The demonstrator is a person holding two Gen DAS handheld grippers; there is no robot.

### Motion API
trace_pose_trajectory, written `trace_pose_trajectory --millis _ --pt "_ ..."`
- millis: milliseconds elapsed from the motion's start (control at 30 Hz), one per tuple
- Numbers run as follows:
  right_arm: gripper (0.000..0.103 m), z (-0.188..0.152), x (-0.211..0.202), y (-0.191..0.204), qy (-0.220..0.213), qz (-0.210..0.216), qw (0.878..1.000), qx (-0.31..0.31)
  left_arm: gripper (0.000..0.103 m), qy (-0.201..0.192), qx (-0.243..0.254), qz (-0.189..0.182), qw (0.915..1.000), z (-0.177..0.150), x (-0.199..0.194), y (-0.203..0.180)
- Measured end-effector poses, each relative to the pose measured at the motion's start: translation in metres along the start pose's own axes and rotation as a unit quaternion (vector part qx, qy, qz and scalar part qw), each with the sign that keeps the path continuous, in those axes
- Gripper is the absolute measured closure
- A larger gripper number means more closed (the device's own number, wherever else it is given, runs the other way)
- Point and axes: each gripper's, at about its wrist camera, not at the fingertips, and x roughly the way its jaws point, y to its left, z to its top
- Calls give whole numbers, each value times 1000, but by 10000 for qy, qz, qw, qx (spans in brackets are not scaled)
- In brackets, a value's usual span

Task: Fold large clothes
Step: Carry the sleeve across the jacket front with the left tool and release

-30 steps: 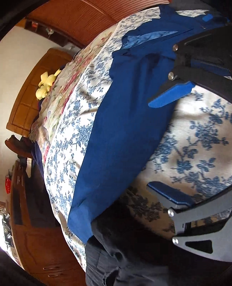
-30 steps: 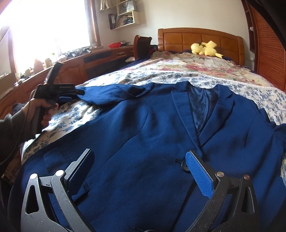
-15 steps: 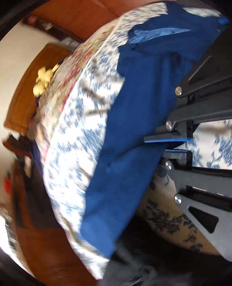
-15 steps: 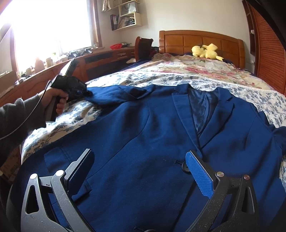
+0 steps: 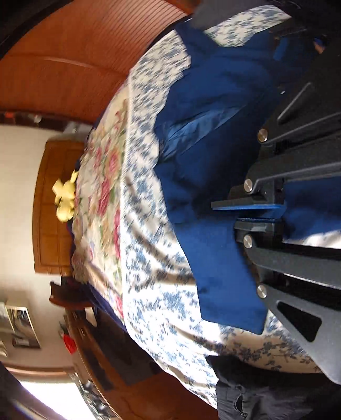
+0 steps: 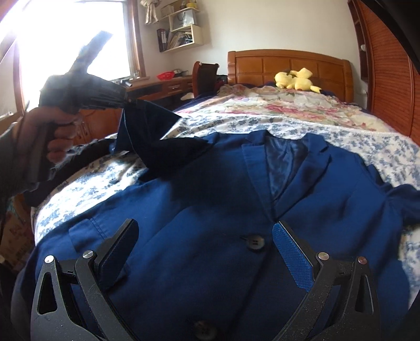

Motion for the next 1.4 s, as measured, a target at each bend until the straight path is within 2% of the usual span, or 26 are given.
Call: trace_pose_trajectory --millis 100,400,600,667,767,933,1400 --pt "0 0 -11 -5 26 -195 9998 -46 103 227 111 25 9997 -9 6 -14" --pt "0 -1 -26 -29 110 -562 9981 229 96 289 605 93 9977 -44 0 -36" --pt "0 7 -44 -24 9 -708 9973 194 81 125 666 -238 9974 -55 -26 -32" --pt "0 9 -48 -22 -35 -762 9970 164 71 39 685 -231 9974 -58 -37 -29" --pt "0 11 -49 -21 -10 -831 9963 198 65 -39 551 -349 9979 -63 -52 -20" --pt "0 13 -44 -17 59 -852 9962 154 60 3 452 -211 9988 -69 -55 2" --pt "0 -8 1 0 566 -728 9957 -124 57 442 -254 516 9974 -83 19 100"
